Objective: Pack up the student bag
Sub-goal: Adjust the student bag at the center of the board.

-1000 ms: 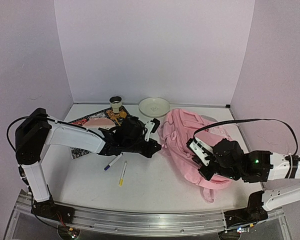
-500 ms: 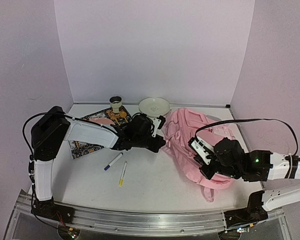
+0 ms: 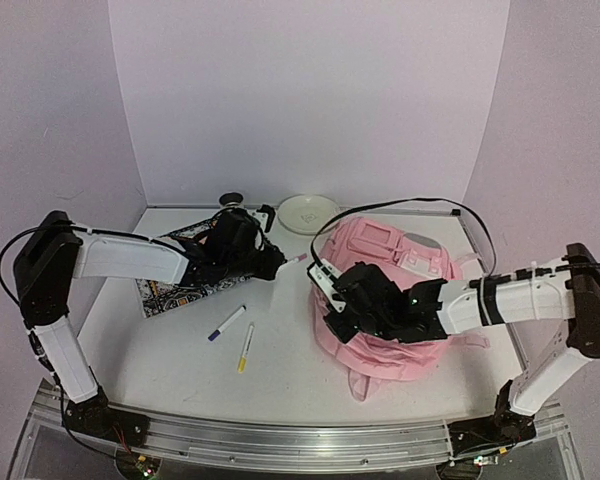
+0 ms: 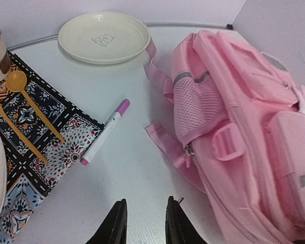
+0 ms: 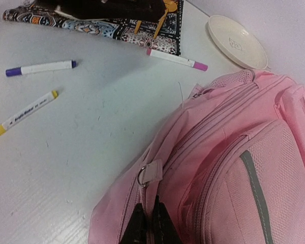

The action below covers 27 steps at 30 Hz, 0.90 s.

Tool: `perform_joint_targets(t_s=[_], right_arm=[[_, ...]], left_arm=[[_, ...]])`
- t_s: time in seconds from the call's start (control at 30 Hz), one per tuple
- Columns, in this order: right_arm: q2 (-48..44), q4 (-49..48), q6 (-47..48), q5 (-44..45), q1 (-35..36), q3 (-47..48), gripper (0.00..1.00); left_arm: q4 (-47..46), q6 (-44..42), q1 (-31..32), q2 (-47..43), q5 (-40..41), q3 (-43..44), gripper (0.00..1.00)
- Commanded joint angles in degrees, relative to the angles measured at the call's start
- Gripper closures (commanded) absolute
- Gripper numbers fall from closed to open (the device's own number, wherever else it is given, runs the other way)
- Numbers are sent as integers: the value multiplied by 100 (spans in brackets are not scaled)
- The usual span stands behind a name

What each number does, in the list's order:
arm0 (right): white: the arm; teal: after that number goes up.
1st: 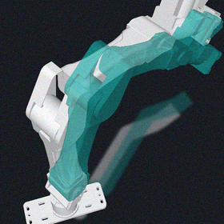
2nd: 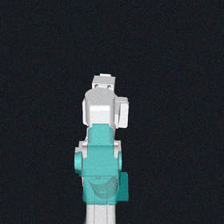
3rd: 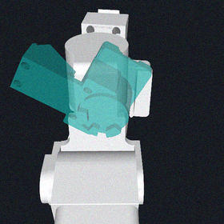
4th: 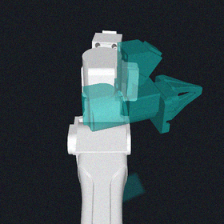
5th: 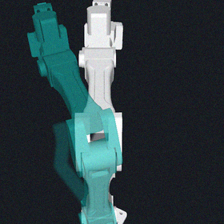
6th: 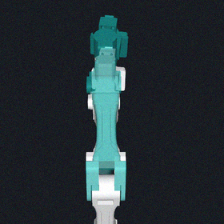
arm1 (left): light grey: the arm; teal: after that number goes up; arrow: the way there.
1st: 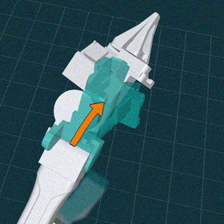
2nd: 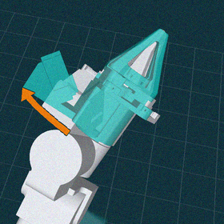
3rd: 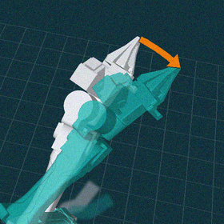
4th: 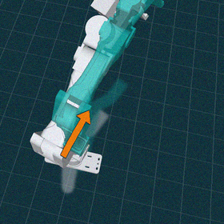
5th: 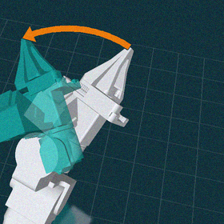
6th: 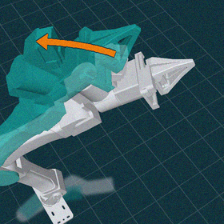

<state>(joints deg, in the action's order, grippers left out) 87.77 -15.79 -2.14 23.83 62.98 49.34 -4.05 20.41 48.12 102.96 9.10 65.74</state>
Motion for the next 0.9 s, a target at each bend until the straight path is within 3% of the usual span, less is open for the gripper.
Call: perform_joint_targets(t_s=[0.0,0.13,0.3,0.7,0.87], right_arm=[[559,-782,-166,498,41,1079,86],[871,-647,-142,543,-52,1464,68],[522,-294,-428,340,-248,1321,52],[-1554,993,-1651,525,-848,-356,37],[-2489,1307,-2133,323,-1498,-970,33]], left_arm=[[-104,353,87,-830,244,-427,66],[-111,795,112,-1027,-226,-731,57],[-117,1233,321,-1122,-510,-945,48],[-242,1781,986,-837,-531,-825,33],[-337,1859,1094,-383,-841,-544,29]])
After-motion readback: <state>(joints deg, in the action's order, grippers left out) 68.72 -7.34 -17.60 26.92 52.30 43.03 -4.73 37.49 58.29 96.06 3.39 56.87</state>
